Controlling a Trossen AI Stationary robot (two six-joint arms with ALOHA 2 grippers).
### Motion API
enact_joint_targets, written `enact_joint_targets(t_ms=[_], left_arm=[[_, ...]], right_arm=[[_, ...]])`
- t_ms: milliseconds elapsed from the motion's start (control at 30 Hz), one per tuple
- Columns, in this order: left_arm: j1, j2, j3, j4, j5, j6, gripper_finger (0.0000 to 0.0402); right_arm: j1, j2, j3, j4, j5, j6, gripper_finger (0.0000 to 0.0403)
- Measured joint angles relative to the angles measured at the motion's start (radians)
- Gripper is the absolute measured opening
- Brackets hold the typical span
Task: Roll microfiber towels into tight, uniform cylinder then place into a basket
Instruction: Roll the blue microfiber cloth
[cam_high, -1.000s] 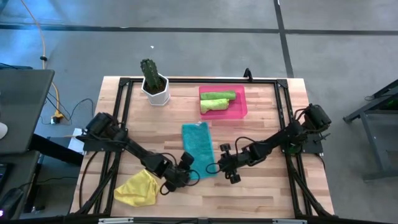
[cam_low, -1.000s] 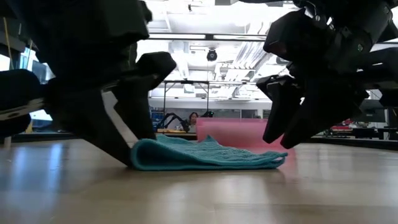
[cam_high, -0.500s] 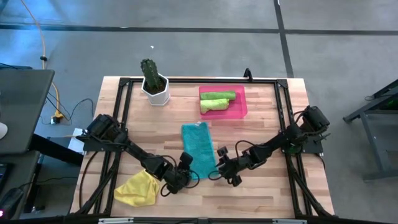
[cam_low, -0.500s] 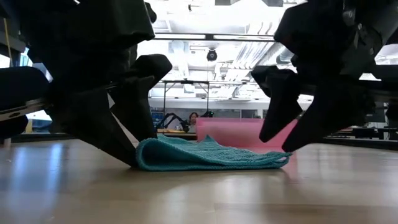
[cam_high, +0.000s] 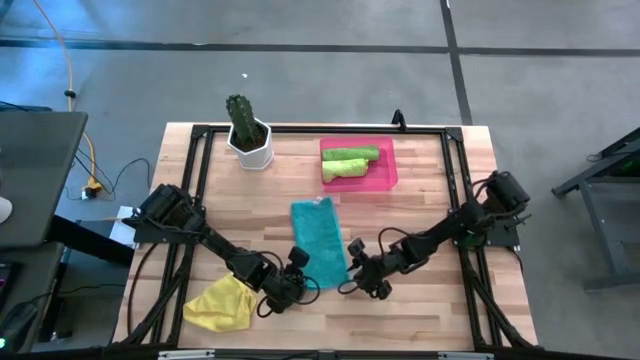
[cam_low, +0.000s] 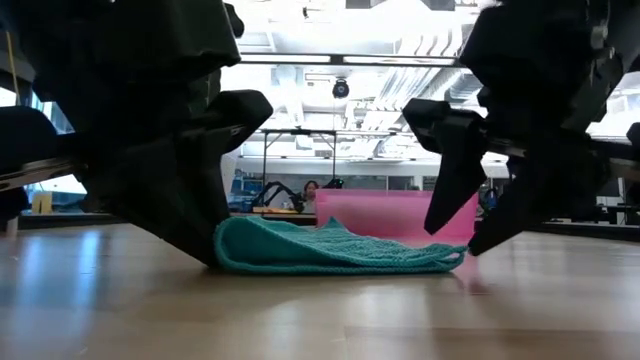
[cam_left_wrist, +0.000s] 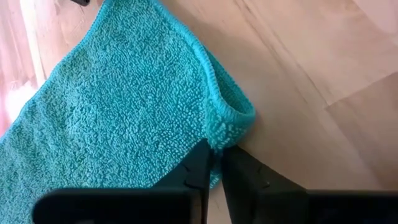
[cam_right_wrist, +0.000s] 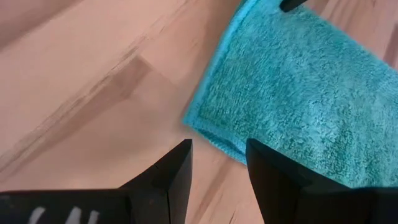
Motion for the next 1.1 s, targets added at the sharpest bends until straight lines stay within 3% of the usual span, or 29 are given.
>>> enact_joint_targets(t_ms=[533, 667, 900, 1100], left_arm=[[0.001, 0.000, 0.000, 0.000, -0.002, -0.034, 0.0019], [0.001, 0.000, 0.000, 0.000, -0.005, -0.043, 0.0019], [0.001, 0.000, -0.001, 0.003, -0.021, -0.068, 0.0019], [0.000, 0.000, -0.002, 0.003, -0.044, -0.181, 0.0019]], right_arm=[[0.012, 0.068, 0.001, 0.099, -0.002, -0.055, 0.0140], [0.012, 0.069, 0.002, 0.091, -0.017, -0.051, 0.0111], [0.012, 0.070, 0.002, 0.082, -0.045, 0.056, 0.0014], [0.008, 0.068, 0.001, 0.090, -0.053, 0.269, 0.0009]])
